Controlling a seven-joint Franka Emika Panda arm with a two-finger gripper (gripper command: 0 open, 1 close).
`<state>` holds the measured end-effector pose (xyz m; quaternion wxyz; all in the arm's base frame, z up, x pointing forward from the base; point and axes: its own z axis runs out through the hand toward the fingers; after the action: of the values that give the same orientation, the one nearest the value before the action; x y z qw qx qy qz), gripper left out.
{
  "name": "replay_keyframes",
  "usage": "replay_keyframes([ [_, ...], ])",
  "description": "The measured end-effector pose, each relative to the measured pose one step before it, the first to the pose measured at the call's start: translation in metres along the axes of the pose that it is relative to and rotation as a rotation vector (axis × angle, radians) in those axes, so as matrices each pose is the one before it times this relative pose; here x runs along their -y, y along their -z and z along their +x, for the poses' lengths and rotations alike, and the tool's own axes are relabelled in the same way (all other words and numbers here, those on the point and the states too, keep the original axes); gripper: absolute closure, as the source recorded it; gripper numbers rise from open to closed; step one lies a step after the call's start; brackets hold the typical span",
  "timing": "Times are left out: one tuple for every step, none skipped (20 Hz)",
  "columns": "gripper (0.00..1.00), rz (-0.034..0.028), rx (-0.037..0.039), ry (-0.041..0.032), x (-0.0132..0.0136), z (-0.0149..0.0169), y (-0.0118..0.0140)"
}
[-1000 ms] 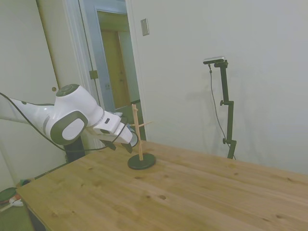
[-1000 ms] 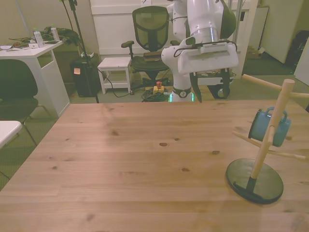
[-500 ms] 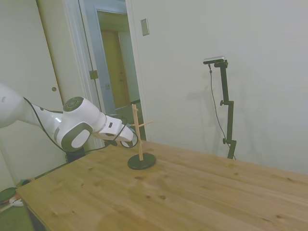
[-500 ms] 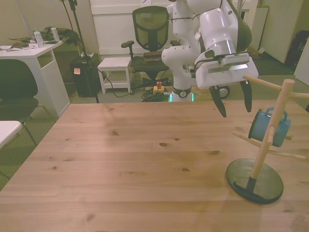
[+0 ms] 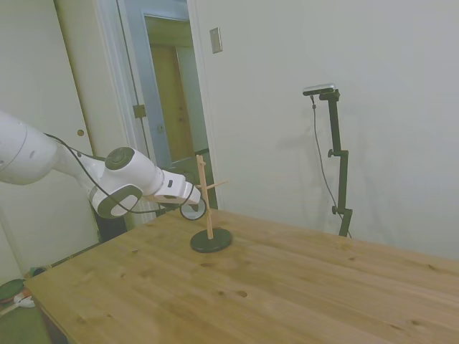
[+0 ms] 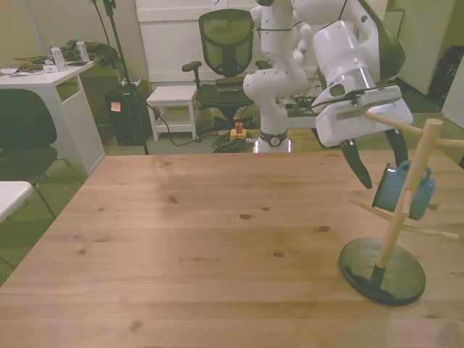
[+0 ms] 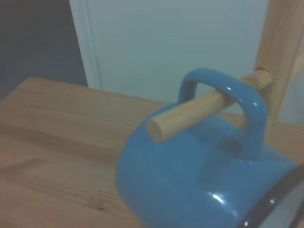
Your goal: Unload the mug
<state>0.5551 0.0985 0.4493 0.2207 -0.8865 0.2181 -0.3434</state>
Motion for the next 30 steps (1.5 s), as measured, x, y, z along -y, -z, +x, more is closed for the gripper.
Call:
replay_keyframes([
  [0.0,0.0068,0.00376,0.00617,0.00312,-0.00048,-0.00579],
  [0.0,0.00479,0.00478,0.00675,0.00242,-0.00104,-0.00621],
  [0.0,0.00456,0.00605,0.00753,0.00232,-0.00223,-0.00639],
  [0.0,0.00297,0.00587,0.00573,0.00129,-0.00353,-0.0059],
  [0.0,0.00297,0.00426,0.00425,0.00112,-0.00341,-0.00482],
  [1.0,0.00353,-0.00064,0.00453,0.00135,-0.0034,-0.00355],
  [1.0,0.00335,-0.00741,0.00263,0.00131,-0.0016,-0.00178],
  [1.0,0.00445,-0.00706,0.00467,0.00183,-0.00057,-0.00086],
  [1.0,0.00597,-0.00569,0.00477,0.00211,0.00079,-0.00032],
  [1.0,0.0051,-0.00462,0.00319,0.00122,0.00116,-0.00022],
  [1.0,0.00385,-0.00261,0.00354,0.0003,0.0009,-0.00032],
  [1.0,0.00243,-0.00203,0.00189,-0.00042,0.00085,-0.00026],
  [1.0,0.00239,-0.00161,0.00157,-0.0006,0.00052,-0.00012],
  [1.0,0.00198,-0.00074,0.00138,-0.00053,0.00007,-0.00023],
  [1.0,0.00223,0.00028,0.00185,-0.00011,-0.00063,-0.00013],
  [1.0,0.00197,0.00104,0.0016,-0.00017,-0.00108,-0.00012],
  [1.0,0.00225,0.00174,0.00183,0.00017,-0.00154,-0.00023],
  [1.0,0.00193,0.00122,0.00172,-0.0001,-0.00125,-0.00016],
  [1.0,0.00171,0.00092,0.00103,-0.0003,-0.00109,-0.0001],
  [1.0,0.00102,0.00003,0.00079,-0.00057,-0.00055,0.00013],
  [1.0,0.00077,-0.00078,0.00093,-0.00058,-0.00004,0.00039],
  [1.0,0.00076,-0.00109,-0.00051,-0.00053,0.00014,0.00053],
  [1.0,0.00073,-0.00163,-0.00098,-0.00055,0.00044,0.0007],
  [1.0,0.00081,-0.0019,-0.00046,-0.00046,0.0006,0.00086],
  [1.0,0.00056,-0.00234,-0.00038,-0.00077,0.00081,0.00094],
  [1.0,0.00034,-0.00244,0.00037,-0.00054,0.00103,0.00095],
  [1.0,-0.00014,-0.00211,-0.0004,-0.00087,0.00096,0.00075],
  [1.0,-0.00039,-0.00182,-0.00076,-0.00089,0.00087,0.00057],
  [1.0,0.0004,0.00033,0.00001,-0.00049,0.00055,0.0003],
  [1.0,0.00088,0.00158,0.00029,-0.00018,0.00019,0.00007],
])
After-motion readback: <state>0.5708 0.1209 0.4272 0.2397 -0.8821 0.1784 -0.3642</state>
